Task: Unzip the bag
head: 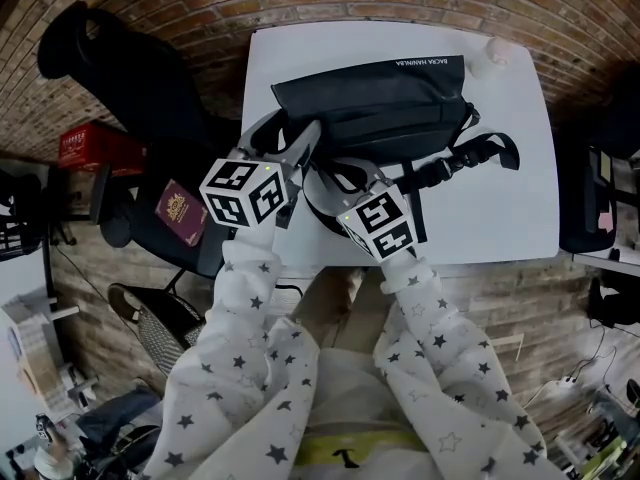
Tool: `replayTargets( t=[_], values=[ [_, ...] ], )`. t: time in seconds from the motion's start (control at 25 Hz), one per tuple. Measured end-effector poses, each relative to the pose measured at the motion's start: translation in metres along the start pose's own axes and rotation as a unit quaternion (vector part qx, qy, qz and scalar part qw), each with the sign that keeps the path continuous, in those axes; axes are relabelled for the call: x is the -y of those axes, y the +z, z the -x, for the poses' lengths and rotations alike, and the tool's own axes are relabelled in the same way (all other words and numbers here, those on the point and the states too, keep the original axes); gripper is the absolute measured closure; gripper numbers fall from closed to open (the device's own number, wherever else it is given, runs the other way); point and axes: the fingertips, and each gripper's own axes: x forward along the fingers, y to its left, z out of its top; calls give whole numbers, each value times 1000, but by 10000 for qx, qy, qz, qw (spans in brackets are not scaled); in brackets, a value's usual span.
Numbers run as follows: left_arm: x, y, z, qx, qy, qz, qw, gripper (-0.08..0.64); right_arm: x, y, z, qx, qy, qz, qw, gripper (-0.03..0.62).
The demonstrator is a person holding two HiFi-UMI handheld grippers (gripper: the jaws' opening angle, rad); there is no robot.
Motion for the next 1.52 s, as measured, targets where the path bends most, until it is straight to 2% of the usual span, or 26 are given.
replayTargets(
  t=[0.56,0.84,1.12,1.52],
  values=[
    [-1,0,0,16,-19,11,10000,333,1,4,6,-23,156,52,9999,575],
    [4,-1,0,-15,4,-205,9998,394,7,1,12,-300,284,167,9990,577],
    [8,-5,-4,-18,51,-280,9996,407,19,-3,21,-451,428,295,9976,577],
    [6,-7,-5,-5,114,-280,9995,411,33,-3,24,-602,397,436,9964,577]
  ],
)
